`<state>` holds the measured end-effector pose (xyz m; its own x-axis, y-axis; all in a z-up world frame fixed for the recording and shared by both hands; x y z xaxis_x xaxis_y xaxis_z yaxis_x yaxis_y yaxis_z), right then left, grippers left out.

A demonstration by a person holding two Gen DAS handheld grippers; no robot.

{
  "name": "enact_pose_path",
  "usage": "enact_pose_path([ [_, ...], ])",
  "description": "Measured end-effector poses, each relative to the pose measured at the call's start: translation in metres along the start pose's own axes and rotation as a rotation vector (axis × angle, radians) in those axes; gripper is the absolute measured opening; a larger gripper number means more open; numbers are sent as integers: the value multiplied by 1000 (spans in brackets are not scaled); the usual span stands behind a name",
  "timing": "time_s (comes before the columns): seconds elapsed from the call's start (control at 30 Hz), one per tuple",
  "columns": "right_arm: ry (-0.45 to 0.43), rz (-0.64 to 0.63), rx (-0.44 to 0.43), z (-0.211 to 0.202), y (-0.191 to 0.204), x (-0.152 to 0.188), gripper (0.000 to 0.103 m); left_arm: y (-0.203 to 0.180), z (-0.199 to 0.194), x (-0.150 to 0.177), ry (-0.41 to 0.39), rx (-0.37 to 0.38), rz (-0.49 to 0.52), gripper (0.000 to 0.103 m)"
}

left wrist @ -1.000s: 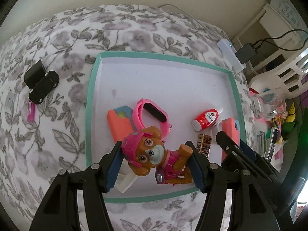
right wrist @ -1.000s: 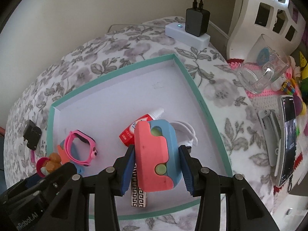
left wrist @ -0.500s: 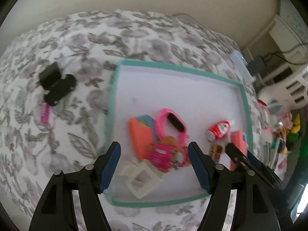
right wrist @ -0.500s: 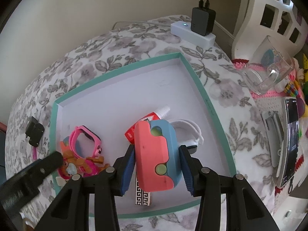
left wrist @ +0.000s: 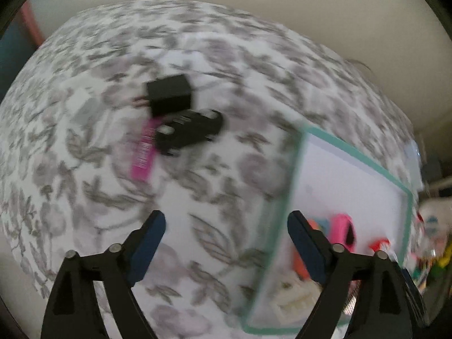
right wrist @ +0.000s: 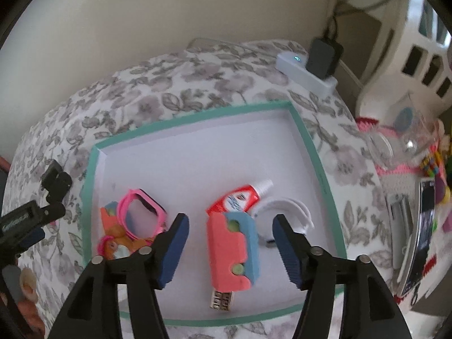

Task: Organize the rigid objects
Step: 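Withdraw both tools from the tray toward the black car and white cube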

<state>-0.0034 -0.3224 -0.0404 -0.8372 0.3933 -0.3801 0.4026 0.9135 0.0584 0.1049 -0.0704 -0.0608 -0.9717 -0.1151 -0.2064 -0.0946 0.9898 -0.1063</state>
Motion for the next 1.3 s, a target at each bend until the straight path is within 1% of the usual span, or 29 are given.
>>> enact_pose_path([
  [0.13,-24,-43,-23,-1,19,-8,81,21,3,-12,-14,-45,-64,90],
  [0.17,-26,-55,-33,0,25,-10,82,27,3,-15,-21,-63,-83,90],
  [0.23,-29,-73,-50,3,35,-12,86,37,5,-20,-32,-98,-115,95],
  [0.4,-42,-98,-95,11,59,-21,93,58,3,-33,-60,-147,-182,96],
  [0.43,-44,-104,-101,13,62,-22,96,61,3,-35,-68,-155,-192,96],
  [0.53,-43,-134,-108,19,75,-26,99,69,3,-43,-87,-176,-221,96],
  [0.8,-82,-266,-100,21,116,-31,102,83,2,-60,-107,-173,-269,96],
  [1.07,-132,-340,-149,15,161,-33,102,100,1,-73,-113,-145,-272,96],
  [1.23,-138,-366,-186,17,188,-33,102,117,-2,-82,-120,-143,-264,96],
  [1.3,-138,-378,-204,20,199,-33,102,122,-1,-83,-112,-138,-259,96],
])
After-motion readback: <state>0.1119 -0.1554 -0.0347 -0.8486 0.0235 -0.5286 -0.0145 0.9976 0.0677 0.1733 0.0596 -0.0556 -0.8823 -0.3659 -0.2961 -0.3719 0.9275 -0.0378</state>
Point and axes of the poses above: each gripper's, at about its wrist camera, not at the fingertips, and z roughly the way its jaws point, y to its left, x to its underside, the point moved 4 cm from there along z, roughly the way its jaws point, and after that the axes turned 3 degrees about y, right-handed, at the moved point
